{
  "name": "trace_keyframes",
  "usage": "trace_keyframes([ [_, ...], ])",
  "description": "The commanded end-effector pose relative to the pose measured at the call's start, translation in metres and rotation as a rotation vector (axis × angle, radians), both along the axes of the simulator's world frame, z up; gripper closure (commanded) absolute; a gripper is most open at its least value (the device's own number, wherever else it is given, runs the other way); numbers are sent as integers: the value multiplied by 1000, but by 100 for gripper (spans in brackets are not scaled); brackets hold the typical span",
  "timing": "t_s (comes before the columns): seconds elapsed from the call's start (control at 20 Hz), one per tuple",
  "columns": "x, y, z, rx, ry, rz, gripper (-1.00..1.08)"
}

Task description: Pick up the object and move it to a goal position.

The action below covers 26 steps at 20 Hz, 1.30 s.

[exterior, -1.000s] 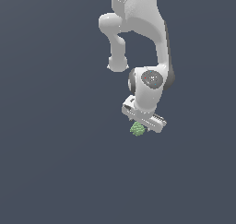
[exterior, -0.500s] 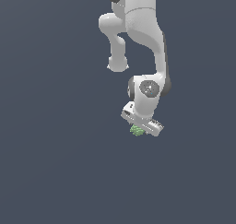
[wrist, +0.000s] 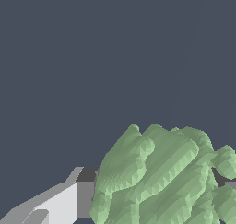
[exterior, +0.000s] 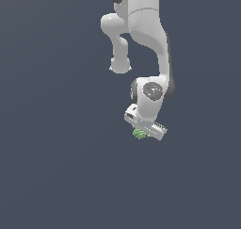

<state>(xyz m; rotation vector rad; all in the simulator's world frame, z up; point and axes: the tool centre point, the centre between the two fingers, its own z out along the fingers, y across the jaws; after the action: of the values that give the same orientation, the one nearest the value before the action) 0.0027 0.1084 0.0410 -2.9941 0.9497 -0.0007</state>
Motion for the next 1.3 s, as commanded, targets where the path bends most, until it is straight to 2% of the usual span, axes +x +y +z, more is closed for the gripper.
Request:
trace_keyframes([
  [0.0,0,0,-1,0,1,0,108],
  [0.25,3,-6,2,0,0,0,108],
  [0.45,11,-26,8,0,0,0,108],
  [1.25,75,-171,57,0,0,0,108],
])
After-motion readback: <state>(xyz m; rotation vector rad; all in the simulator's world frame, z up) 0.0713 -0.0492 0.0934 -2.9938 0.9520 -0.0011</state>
